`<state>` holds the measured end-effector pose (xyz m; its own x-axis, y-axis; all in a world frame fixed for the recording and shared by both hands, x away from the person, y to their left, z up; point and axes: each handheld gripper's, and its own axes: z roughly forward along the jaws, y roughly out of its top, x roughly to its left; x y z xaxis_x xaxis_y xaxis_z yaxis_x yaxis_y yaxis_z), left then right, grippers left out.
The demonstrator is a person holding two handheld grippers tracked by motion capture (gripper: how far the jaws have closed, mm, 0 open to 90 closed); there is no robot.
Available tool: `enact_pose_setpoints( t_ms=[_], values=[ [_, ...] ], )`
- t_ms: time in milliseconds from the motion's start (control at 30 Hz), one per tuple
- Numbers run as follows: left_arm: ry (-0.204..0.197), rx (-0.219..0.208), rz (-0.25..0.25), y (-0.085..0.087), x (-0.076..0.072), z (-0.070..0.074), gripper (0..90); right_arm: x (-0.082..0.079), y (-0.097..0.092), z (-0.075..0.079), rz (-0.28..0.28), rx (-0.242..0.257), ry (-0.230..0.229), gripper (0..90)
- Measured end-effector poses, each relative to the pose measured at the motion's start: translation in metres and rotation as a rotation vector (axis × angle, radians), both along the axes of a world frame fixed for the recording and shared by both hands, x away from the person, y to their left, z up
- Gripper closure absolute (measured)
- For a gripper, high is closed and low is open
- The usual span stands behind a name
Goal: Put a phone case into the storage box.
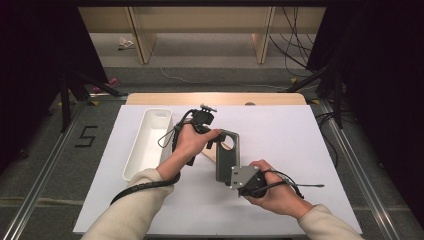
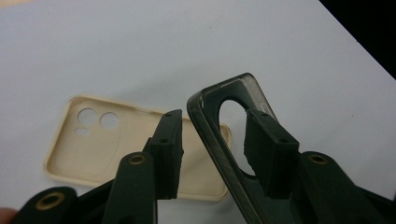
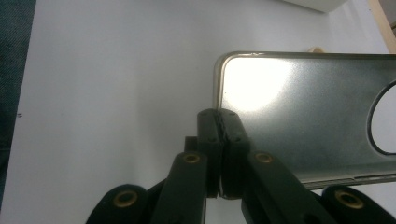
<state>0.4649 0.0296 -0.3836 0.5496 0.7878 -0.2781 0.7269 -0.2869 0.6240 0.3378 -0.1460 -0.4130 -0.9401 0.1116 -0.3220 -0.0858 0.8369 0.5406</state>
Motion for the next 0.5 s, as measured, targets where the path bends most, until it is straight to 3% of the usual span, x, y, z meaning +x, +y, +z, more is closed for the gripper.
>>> enact_pose_setpoints(
  t_ms=[167, 367, 500],
  values=[
    [0.004, -0.020, 0.015, 0.0001, 0.0006, 0.0002, 68.4, -0.0002, 0.0009, -0.0022, 0.006, -0.010, 0.002, 89.3],
    [0.001, -0.046, 0.011, -0.0025, -0.0026, 0.0040, 72.8, 0.0008, 0.0015, -0.0055, 0.004, -0.029, 0.012, 89.2],
    [-0.024, -0.078, -0.008, -0.0078, -0.0081, 0.0082, 76.2, 0.0022, 0.0028, -0.0097, 0.009, -0.046, 0.017, 89.1]
  ],
)
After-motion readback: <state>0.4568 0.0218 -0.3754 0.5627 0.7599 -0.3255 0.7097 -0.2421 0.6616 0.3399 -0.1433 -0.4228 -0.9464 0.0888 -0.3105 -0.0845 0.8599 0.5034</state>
